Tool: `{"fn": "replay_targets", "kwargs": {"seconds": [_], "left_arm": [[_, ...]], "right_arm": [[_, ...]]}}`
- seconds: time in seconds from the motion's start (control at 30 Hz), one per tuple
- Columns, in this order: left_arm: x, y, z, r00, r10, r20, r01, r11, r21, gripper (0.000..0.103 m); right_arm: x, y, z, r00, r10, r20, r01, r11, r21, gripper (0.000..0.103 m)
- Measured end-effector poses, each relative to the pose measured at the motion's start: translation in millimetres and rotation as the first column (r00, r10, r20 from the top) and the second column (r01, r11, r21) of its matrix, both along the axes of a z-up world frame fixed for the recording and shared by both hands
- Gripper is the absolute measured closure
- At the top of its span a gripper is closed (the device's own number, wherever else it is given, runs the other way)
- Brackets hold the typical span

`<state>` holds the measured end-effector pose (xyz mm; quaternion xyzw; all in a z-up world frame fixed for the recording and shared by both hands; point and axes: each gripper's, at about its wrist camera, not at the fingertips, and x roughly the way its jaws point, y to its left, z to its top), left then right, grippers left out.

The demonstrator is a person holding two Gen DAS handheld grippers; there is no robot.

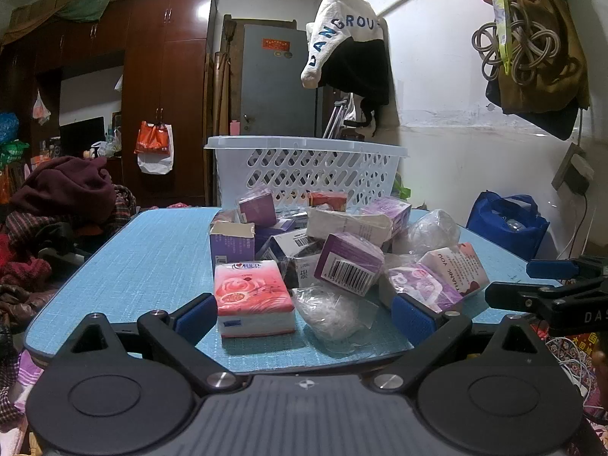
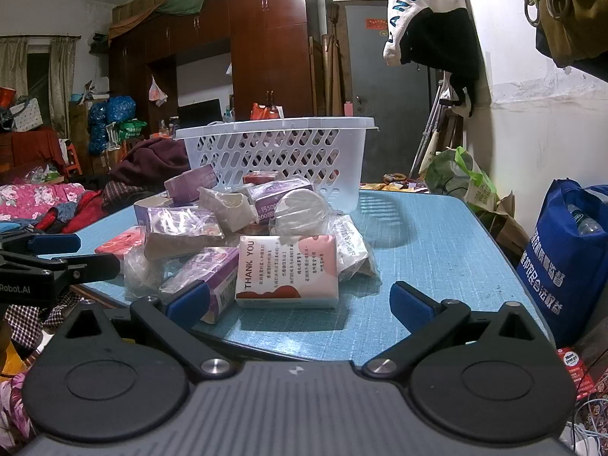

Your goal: Organize objects

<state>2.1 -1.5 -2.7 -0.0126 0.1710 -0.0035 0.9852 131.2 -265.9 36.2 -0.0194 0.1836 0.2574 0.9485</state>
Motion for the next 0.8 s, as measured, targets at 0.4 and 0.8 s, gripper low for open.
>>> {"fn": "replay_targets", "kwargs": {"seconds": [0.4,0.8], "left_arm": [[-0.6,-0.6,-0.4,1.0,0.001,-0.001,-0.001,1.0,-0.001,0.003],[0.0,1.1,-1.7,1.0,0.001,-0.005,-0.001,1.0,-0.003,0.003]], "right_arm": [[0.1,-0.2,0.1,1.0,0.0,-0.001,0.0,1.0,-0.001,0.0],[0.3,-0.2,-0.1,1.0,0.001,0.0,-0.001,1.0,-0.001,0.0]]}}
